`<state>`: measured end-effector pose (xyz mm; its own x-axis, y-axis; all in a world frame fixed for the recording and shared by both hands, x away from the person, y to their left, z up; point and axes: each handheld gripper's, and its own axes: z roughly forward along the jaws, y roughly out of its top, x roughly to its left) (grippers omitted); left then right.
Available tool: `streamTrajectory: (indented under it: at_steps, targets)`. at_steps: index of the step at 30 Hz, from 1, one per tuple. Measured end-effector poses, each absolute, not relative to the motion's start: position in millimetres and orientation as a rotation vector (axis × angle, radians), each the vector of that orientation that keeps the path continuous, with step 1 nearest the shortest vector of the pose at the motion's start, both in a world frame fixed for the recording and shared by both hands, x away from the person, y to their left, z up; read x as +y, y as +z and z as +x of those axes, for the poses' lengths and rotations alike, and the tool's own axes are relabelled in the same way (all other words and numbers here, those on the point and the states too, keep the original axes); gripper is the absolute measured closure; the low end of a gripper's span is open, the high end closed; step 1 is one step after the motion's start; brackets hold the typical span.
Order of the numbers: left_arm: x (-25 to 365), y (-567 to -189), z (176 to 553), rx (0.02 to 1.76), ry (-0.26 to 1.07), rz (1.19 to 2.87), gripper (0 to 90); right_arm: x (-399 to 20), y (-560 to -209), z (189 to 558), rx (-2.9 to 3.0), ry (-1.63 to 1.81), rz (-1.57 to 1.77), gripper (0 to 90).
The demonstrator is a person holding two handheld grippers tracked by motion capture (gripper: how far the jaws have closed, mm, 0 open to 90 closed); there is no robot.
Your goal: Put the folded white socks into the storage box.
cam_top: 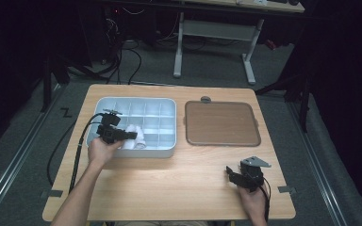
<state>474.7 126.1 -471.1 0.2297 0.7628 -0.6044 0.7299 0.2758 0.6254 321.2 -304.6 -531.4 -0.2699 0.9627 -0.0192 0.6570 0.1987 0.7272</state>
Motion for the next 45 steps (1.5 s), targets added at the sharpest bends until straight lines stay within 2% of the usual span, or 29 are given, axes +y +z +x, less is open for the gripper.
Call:
streamTrajectory:
  at_steps: [10, 15, 24, 29, 45]
  targets:
    - [123.6, -475.3, 473.5, 1.491, 0.062, 1.472, 68.9, -304.5, -531.4, 321.1, 2.002, 0.846, 1.505, 35.8]
    - [116.6, -486.5, 472.6, 1.487, 0.095, 1.554, 69.4, -304.5, -531.4, 321.1, 2.002, 0.846, 1.505, 35.8]
    - [110.8, -487.6, 472.6, 1.501, 0.129, 1.594, 69.6, -304.4, -531.4, 321.1, 2.002, 0.846, 1.505, 35.6]
    - [103.5, -488.4, 472.6, 1.499, 0.182, 1.67, 69.0, -304.4, -531.4, 321.1, 2.002, 0.846, 1.507, 35.6]
    - [104.9, -486.3, 470.9, 1.487, 0.196, 1.622, 63.1, -304.4, -531.4, 321.1, 2.002, 0.847, 1.507, 35.6]
